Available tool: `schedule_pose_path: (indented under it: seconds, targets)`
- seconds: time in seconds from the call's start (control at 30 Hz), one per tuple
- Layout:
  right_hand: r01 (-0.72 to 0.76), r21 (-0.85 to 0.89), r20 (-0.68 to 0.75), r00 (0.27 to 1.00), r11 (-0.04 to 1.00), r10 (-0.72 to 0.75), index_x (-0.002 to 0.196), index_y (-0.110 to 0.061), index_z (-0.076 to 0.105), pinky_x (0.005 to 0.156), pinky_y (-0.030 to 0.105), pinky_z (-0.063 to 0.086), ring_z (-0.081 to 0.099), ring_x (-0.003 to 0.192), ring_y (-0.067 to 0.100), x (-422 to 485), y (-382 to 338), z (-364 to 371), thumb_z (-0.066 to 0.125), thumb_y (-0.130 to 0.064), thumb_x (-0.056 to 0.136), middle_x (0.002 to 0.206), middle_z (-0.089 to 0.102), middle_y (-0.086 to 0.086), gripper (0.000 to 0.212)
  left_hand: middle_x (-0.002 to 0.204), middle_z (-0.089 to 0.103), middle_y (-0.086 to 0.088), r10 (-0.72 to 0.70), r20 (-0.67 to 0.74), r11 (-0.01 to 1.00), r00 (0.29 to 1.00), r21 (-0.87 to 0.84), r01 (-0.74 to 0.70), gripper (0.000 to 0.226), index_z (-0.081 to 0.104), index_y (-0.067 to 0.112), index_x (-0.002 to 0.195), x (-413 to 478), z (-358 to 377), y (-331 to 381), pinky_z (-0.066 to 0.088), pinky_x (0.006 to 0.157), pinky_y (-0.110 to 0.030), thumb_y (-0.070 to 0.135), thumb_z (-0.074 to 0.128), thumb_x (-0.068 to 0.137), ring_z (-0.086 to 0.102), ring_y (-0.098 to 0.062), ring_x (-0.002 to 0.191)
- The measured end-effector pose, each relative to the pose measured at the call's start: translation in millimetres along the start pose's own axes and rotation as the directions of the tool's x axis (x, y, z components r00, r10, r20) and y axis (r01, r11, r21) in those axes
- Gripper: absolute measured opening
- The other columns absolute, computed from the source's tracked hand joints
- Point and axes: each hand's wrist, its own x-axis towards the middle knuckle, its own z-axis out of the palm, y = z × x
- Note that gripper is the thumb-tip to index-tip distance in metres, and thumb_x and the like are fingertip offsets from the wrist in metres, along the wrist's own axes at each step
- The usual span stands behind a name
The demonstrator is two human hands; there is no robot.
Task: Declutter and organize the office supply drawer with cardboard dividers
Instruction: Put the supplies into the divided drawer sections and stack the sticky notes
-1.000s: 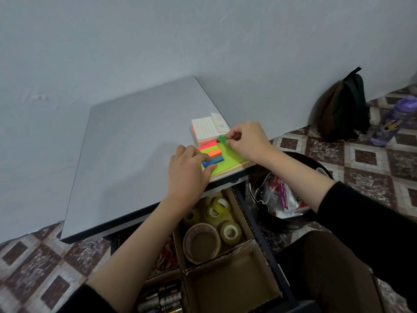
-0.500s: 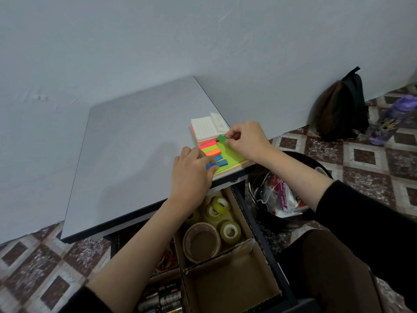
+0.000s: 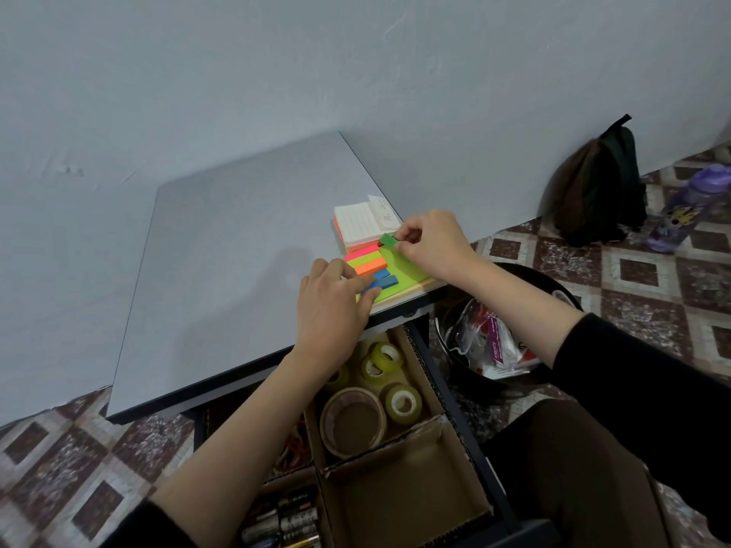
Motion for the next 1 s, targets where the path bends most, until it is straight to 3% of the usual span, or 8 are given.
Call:
schedule_pose_path:
  seconds: [0.27, 0.4, 0.53, 0.6, 0.73, 0.9, 1.0]
  targets:
    - [0.000, 0.009, 0.002, 1.000, 1.000, 0.000, 0.097, -0.003, 0.072, 0.080, 0.024, 0.044, 0.053, 0.079, 0.011, 0, -1, 0, 0.064, -0.007, 0.085, 0.095, 0.071, 0.011, 0.015, 0.091, 0.063, -0.009, -0.018, -0.010, 1.000, 1.000, -0.012, 0.018, 0.022, 0.073, 0.013, 0.102, -1, -1, 2, 0.029, 0.072, -0.032, 0.023, 0.068, 0.083, 0.050, -0.027, 0.091]
    - [-0.005, 0.005, 0.003, 1.000, 1.000, 0.005, 0.097, -0.004, 0.072, 0.082, 0.025, 0.046, 0.054, 0.080, 0.012, 0, -1, 0, 0.064, -0.008, 0.084, 0.095, 0.071, 0.011, 0.015, 0.104, 0.061, -0.005, -0.005, 0.044, 1.000, 0.999, -0.024, 0.006, 0.029, 0.069, 0.017, 0.111, -4, -5, 3, 0.026, 0.077, -0.028, 0.031, 0.063, 0.086, 0.046, -0.021, 0.101]
    - [-0.007, 0.000, 0.006, 1.000, 1.000, 0.007, 0.098, -0.004, 0.072, 0.082, 0.024, 0.045, 0.061, 0.087, 0.019, 0, -2, 1, 0.064, -0.008, 0.085, 0.096, 0.071, 0.010, 0.016, 0.121, 0.056, 0.003, 0.067, 0.177, 0.994, 0.982, 0.072, -0.081, 0.038, 0.059, 0.025, 0.125, 0, -10, 1, 0.028, 0.086, -0.027, 0.039, 0.054, 0.090, 0.042, -0.015, 0.112]
    - [-0.013, -0.005, 0.008, 1.000, 1.000, 0.013, 0.097, -0.005, 0.072, 0.081, 0.023, 0.045, 0.060, 0.084, 0.017, 0, -2, 0, 0.064, -0.009, 0.085, 0.096, 0.071, 0.010, 0.015, 0.116, 0.059, 0.000, 0.110, 0.170, 0.986, 0.979, 0.109, -0.130, 0.033, 0.062, 0.022, 0.121, 2, -11, 3, 0.031, 0.084, -0.030, 0.034, 0.056, 0.091, 0.046, -0.018, 0.107]
    - [-0.011, -0.020, 0.008, 1.000, 1.000, 0.011, 0.097, -0.005, 0.072, 0.086, 0.028, 0.047, 0.063, 0.091, 0.022, 1, -1, 0, 0.064, -0.010, 0.085, 0.096, 0.071, 0.011, 0.015, 0.076, 0.066, -0.008, 0.208, 0.086, 0.974, 0.974, 0.075, -0.214, 0.015, 0.075, 0.009, 0.083, -2, -8, 3, 0.037, 0.059, -0.032, 0.013, 0.080, 0.069, 0.059, -0.027, 0.071]
    - [-0.006, -0.019, 0.003, 1.000, 1.000, 0.006, 0.097, -0.005, 0.072, 0.086, 0.028, 0.046, 0.063, 0.092, 0.023, 1, -1, 1, 0.063, -0.009, 0.085, 0.096, 0.071, 0.011, 0.016, 0.094, 0.064, -0.009, -0.042, 0.039, 0.990, 0.998, -0.137, 0.047, 0.021, 0.071, 0.008, 0.104, 5, -12, -1, 0.027, 0.070, -0.021, 0.017, 0.064, 0.087, 0.053, -0.022, 0.091]
    - [-0.011, -0.019, 0.002, 1.000, 1.000, 0.011, 0.097, -0.005, 0.072, 0.086, 0.029, 0.047, 0.063, 0.092, 0.023, 2, 0, 1, 0.063, -0.009, 0.084, 0.095, 0.071, 0.011, 0.016, 0.090, 0.065, -0.013, -0.063, 0.010, 0.990, 0.998, -0.123, 0.064, 0.021, 0.072, 0.008, 0.104, 11, -11, -4, 0.027, 0.069, -0.023, 0.014, 0.064, 0.086, 0.055, -0.027, 0.088]
